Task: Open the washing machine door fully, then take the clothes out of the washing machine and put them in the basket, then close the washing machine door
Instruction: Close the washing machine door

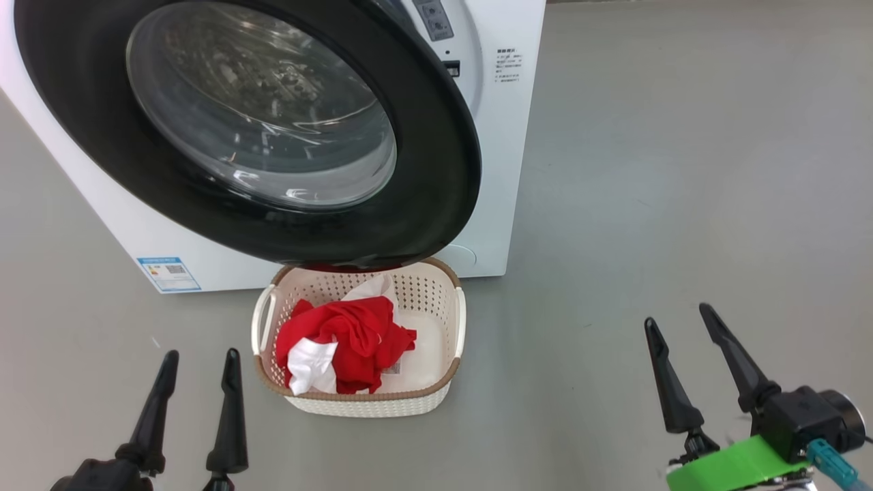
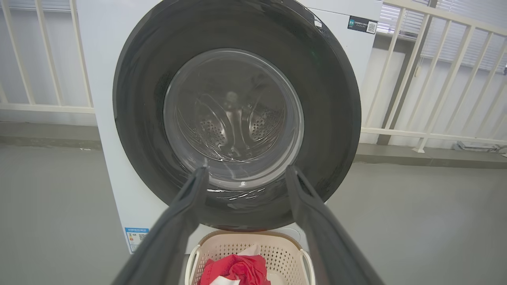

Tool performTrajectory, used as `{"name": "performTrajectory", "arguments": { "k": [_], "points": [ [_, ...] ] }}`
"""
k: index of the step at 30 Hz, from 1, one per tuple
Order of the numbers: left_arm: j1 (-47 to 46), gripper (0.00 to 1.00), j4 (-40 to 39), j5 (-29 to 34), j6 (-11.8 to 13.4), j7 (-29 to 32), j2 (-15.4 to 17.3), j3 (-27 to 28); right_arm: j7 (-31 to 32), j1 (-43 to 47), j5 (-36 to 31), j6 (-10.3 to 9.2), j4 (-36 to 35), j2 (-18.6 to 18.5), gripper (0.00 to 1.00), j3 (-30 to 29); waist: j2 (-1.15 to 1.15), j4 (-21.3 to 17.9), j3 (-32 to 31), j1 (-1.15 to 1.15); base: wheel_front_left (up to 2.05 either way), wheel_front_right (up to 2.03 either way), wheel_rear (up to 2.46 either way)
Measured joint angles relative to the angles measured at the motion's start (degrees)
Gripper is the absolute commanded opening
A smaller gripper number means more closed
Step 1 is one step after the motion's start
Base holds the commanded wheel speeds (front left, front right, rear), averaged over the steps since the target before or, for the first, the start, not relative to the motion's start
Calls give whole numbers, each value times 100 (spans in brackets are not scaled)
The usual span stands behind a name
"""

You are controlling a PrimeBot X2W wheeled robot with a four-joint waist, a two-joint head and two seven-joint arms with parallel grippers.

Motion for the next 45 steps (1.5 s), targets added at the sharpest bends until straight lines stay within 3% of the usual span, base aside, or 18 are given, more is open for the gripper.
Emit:
{"name": "performTrajectory", "arguments": {
  "k": [14, 15, 16, 17, 19, 27, 45],
  "points": [
    [64, 100, -19, 189, -177, 0, -130, 33, 0, 93, 5, 0, -53, 3, 100, -18, 0, 17, 140, 0, 0, 0, 0],
    [62, 100, -19, 197, -178, 0, -132, 7, 0, 83, 5, 0, -48, 3, 91, -16, 0, 36, 157, 0, 0, 0, 0],
    [60, 100, -19, 197, -179, 0, -134, -22, 0, 71, 4, 0, -46, 3, 48, -13, 0, 58, 173, 0, 0, 0, 0],
    [55, 100, -19, 197, -181, 0, -135, -51, 0, 63, 3, 0, -35, 3, 36, -4, 0, 83, 189, 0, 0, 0, 0],
    [39, 100, -27, 197, -222, 0, -136, -98, 0, 25, -4, 0, 2, 3, 0, 21, 0, 137, 229, 0, 0, 0, 0],
    [-77, 100, -186, 181, -222, 0, -140, -267, 0, -782, -71, 0, 309, -5, 0, 129, 0, 428, 421, 0, 0, 0, 0],
    [-587, 100, -465, 126, -111, -1, -148, -668, -1, -2644, -146, 1, 1239, -125, 0, 956, 0, 981, 1182, 0, 0, 0, 0]
  ]
}}
